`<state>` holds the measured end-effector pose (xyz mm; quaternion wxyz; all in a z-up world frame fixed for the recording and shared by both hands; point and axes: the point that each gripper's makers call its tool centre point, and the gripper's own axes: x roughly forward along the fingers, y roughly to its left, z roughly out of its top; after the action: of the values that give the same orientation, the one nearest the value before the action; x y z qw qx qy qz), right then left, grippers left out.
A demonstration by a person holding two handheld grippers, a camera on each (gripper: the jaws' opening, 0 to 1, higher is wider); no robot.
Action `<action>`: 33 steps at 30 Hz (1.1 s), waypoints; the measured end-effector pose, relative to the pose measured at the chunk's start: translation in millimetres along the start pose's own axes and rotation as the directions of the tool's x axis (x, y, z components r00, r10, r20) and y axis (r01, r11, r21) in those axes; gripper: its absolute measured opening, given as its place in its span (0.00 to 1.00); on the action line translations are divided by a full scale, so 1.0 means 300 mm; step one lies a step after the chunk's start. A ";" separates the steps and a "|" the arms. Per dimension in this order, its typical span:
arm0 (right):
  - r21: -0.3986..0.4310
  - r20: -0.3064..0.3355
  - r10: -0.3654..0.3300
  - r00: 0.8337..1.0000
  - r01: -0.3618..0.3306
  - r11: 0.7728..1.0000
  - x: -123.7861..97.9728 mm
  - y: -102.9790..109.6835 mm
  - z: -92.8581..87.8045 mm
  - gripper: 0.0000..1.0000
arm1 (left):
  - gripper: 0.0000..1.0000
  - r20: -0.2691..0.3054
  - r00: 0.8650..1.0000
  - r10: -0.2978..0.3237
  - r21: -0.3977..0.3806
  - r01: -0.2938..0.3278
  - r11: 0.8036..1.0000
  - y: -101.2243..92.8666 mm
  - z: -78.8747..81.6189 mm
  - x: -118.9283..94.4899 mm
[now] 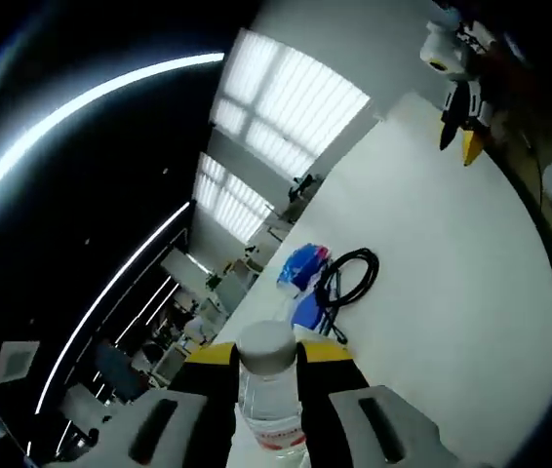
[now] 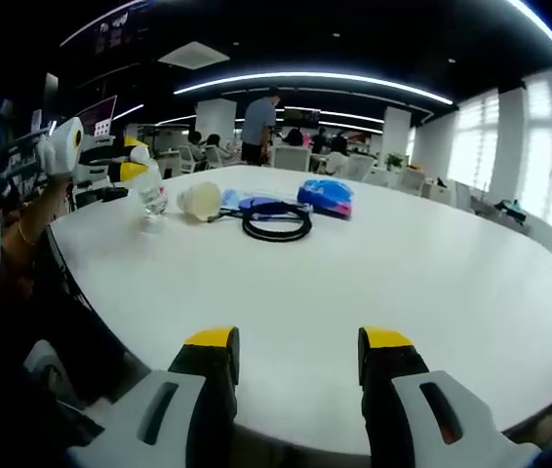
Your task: Arrange the tabletop items into an orderly group along one side of the table until the central work area is clear of visible clutter.
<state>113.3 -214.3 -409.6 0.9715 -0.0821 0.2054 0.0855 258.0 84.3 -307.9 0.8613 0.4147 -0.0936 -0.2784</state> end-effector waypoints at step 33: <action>-0.052 0.003 0.044 0.999 -0.044 0.998 0.001 0.048 0.019 0.47 | 0.21 -0.100 0.991 0.089 -0.517 -0.128 0.846 0.234 -0.142 0.045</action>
<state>113.0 -199.1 -406.4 0.9673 -0.1027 0.2027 0.1123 314.1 140.2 -282.2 0.9585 0.1692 -0.0067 -0.2293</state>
